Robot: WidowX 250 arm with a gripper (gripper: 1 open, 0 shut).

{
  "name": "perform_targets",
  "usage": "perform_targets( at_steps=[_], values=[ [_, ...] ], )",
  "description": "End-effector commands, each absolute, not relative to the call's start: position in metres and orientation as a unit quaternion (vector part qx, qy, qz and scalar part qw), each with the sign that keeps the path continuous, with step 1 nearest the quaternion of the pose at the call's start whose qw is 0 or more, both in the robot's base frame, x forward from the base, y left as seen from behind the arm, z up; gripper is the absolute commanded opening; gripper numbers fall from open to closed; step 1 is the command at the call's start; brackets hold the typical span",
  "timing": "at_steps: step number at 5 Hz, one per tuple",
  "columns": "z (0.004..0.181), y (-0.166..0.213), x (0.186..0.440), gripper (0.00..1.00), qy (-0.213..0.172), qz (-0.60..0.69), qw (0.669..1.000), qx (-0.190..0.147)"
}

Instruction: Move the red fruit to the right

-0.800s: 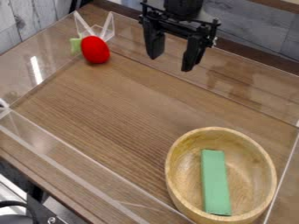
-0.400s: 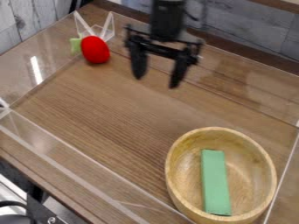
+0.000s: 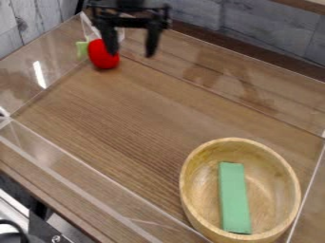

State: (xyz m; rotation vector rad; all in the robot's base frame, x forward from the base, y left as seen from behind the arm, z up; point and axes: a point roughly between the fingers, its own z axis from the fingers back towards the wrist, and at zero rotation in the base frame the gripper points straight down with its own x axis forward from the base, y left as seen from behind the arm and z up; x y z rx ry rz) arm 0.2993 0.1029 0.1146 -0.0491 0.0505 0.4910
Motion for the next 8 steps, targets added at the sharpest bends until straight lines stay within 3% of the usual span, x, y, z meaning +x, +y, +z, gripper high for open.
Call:
perform_targets(
  at_steps=[1, 4, 6, 8],
  values=[
    [0.125, 0.132, 0.313, 1.00, -0.015, 0.293, 0.956, -0.022],
    [0.107, 0.170, 0.332, 1.00, -0.036, 0.418, 0.908, -0.024],
    [0.090, 0.199, 0.348, 1.00, -0.046, 0.420, 0.906, -0.020],
    [0.107, 0.201, 0.348, 1.00, -0.056, 0.392, 0.918, -0.016]
  ],
)
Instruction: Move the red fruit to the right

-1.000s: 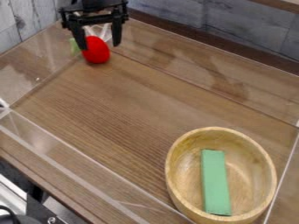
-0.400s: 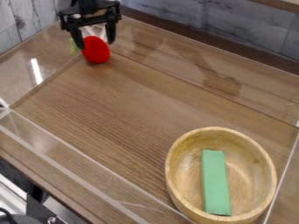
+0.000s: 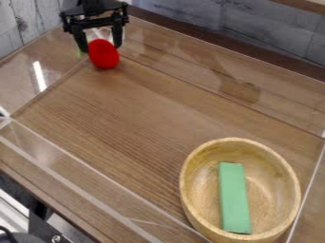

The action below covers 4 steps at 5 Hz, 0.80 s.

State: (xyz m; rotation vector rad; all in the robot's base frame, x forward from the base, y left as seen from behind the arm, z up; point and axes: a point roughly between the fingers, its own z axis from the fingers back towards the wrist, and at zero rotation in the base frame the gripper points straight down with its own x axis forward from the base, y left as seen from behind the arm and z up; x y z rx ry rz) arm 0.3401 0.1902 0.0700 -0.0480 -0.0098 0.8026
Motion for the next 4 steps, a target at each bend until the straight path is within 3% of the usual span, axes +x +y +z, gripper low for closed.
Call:
perform_targets(
  at_steps=[1, 3, 4],
  values=[
    [0.115, 0.201, 0.349, 1.00, -0.061, 0.378, 0.924, -0.015],
    [0.105, 0.184, 0.345, 1.00, -0.067, 0.337, 0.939, -0.010],
    [0.095, 0.183, 0.347, 1.00, -0.070, 0.360, 0.930, -0.007]
  ],
)
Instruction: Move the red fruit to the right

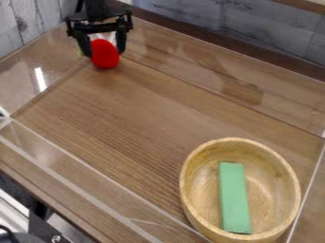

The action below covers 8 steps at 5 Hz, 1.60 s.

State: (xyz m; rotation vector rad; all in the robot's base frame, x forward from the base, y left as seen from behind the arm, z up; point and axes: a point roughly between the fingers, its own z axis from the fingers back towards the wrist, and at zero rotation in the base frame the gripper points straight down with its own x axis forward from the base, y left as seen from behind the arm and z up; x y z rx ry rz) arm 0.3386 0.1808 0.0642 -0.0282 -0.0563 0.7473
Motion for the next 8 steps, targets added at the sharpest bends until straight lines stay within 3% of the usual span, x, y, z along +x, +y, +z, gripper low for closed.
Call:
perform_targets(
  at_steps=[1, 3, 4, 5, 7, 8],
  values=[
    [0.087, 0.185, 0.349, 1.00, -0.074, 0.385, 0.920, -0.004],
    [0.066, 0.185, 0.364, 1.00, -0.083, 0.362, 0.928, -0.005],
    [0.065, 0.177, 0.366, 1.00, -0.090, 0.368, 0.925, -0.007],
    [0.067, 0.174, 0.363, 0.00, -0.090, 0.380, 0.921, -0.007],
    [0.100, 0.139, 0.353, 0.00, -0.093, 0.373, 0.922, -0.047],
    [0.104, 0.099, 0.347, 0.00, -0.088, 0.335, 0.936, -0.065]
  ],
)
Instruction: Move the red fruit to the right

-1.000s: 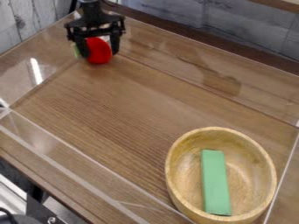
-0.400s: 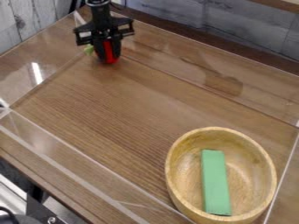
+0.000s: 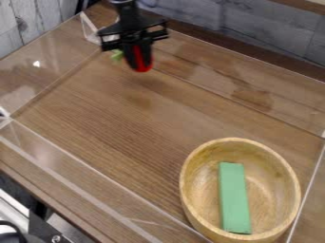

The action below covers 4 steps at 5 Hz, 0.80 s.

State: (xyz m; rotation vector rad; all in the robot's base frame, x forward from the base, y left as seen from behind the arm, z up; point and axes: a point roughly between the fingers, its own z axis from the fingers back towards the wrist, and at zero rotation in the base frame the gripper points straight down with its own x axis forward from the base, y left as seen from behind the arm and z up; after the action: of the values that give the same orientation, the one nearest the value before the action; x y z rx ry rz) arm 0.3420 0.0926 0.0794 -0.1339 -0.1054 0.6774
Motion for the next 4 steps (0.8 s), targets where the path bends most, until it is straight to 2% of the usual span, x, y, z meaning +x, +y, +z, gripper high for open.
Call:
perform_targets(
  at_steps=[1, 2, 4],
  values=[
    [0.114, 0.063, 0.349, 0.00, -0.084, 0.323, 0.940, -0.075],
    [0.115, 0.024, 0.350, 0.00, -0.079, 0.307, 0.945, -0.078],
    [0.108, -0.030, 0.360, 0.00, -0.070, 0.240, 0.965, -0.079]
  ],
)
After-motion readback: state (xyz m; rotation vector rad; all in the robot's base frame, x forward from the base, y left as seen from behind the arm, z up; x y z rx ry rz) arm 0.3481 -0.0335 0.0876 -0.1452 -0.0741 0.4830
